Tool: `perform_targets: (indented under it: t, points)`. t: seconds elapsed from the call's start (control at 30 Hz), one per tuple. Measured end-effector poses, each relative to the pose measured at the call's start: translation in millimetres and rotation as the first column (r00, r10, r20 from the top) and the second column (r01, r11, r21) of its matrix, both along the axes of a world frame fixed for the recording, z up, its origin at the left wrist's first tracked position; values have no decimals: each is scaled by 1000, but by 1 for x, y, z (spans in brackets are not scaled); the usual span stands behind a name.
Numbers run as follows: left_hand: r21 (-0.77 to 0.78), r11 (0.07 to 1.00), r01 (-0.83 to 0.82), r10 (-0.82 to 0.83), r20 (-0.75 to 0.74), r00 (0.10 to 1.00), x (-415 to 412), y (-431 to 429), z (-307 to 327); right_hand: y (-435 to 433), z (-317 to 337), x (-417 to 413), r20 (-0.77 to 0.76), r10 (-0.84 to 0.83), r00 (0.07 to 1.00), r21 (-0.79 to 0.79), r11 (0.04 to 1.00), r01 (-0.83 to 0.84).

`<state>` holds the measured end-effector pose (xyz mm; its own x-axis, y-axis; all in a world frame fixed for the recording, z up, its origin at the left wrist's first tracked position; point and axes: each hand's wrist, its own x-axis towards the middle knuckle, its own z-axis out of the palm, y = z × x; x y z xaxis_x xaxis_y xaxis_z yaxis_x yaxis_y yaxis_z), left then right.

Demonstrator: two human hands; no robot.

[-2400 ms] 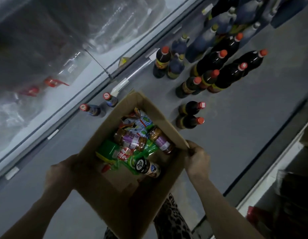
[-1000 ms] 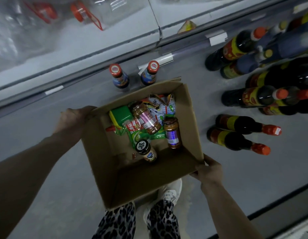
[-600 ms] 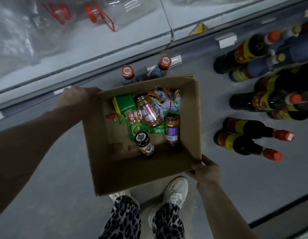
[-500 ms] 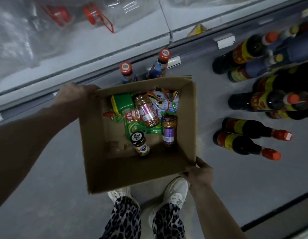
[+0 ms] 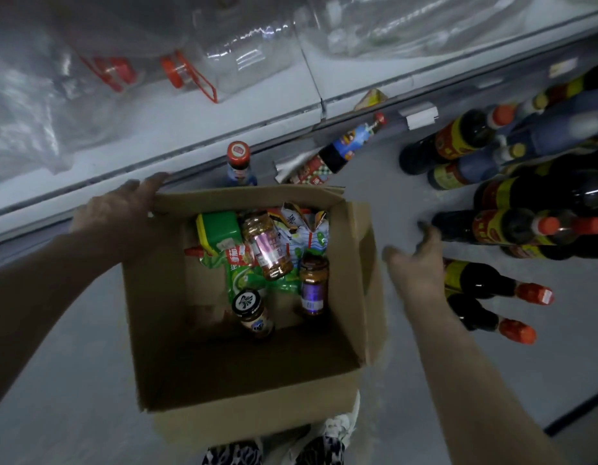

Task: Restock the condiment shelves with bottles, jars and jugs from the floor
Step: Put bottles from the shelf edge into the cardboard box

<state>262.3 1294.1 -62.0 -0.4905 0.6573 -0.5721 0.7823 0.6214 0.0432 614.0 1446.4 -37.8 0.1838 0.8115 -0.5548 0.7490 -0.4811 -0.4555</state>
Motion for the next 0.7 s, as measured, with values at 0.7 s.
perform_targets:
  t: [0.7]
  points:
    - [384, 870, -308, 235, 225, 945, 82, 127, -38, 145, -153, -87, -296, -493, 818, -540, 793, 283]
